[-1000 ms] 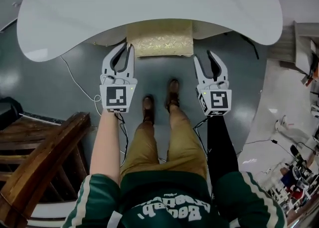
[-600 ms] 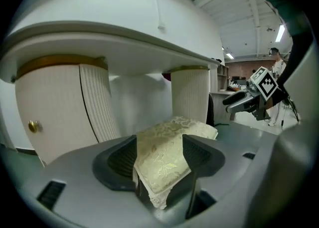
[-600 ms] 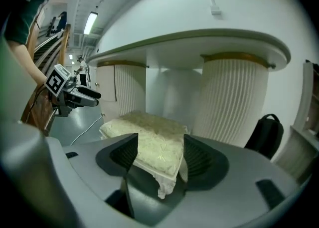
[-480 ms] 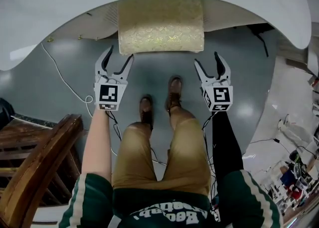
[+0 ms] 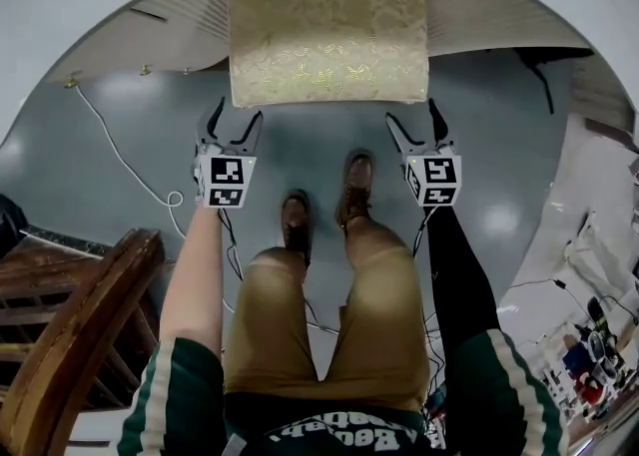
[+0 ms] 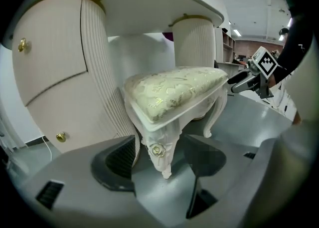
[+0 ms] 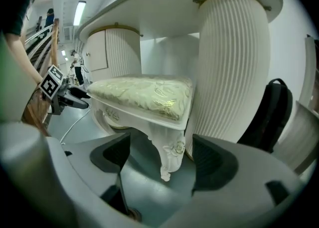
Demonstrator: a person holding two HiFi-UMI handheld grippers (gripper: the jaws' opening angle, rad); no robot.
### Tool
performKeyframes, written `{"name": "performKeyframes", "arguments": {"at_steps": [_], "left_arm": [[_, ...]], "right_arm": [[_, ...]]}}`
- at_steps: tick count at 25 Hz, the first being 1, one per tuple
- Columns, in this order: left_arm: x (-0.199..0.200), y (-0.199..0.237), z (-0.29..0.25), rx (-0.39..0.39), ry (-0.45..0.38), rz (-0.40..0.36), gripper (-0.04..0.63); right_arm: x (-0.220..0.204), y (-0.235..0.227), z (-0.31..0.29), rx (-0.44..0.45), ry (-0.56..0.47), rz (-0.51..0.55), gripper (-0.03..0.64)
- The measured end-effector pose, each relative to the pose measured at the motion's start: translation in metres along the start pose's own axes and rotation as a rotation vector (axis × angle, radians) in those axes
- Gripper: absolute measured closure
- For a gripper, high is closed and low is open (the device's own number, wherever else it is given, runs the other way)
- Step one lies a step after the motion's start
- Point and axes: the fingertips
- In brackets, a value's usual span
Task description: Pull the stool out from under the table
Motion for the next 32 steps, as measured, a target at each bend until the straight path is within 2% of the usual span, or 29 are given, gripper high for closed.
{"name": "performKeyframes", "arguments": {"at_steps": [5, 7, 8, 11, 17, 22, 32], "left_arm": [[0.01, -0.002, -0.028, -0.048, 0.002, -0.023, 0.285], [0.015, -0.003, -0.034, -0.078, -0.001, -0.033, 0.281], [0.017, -0.003, -0.035, -0.084, 0.002, -0.031, 0.284], [0.018, -0.002, -0.031, -0.088, 0.014, -0.029, 0.289], [0.02, 0.001, -0.026, -0.069, 0.036, -0.036, 0.301], [0.019, -0.001, -0.009, -0.093, 0.045, -0.025, 0.316], [-0.012, -0.033, 0.044, -0.116, 0.087, -0.011, 0.318]], "right_arm": [[0.011, -0.007, -0.027, 0.003, -0.01, 0.003, 0.222], [0.018, -0.006, -0.033, 0.045, -0.013, 0.021, 0.256], [0.018, -0.006, -0.033, 0.064, -0.008, 0.033, 0.298], [0.015, -0.008, -0.028, 0.085, 0.017, 0.077, 0.348], [0.015, -0.001, -0.021, 0.066, 0.036, 0.072, 0.354], [0.011, 0.011, -0.006, 0.057, 0.05, 0.056, 0.356], [-0.024, 0.042, 0.046, 0.049, 0.115, 0.012, 0.351]]}}
Point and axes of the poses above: the fingertips, and each gripper's own axes: z backward along the fingers, y to its left, x out of its top, and after that the axes turned 2 degrees about -y, right-handed
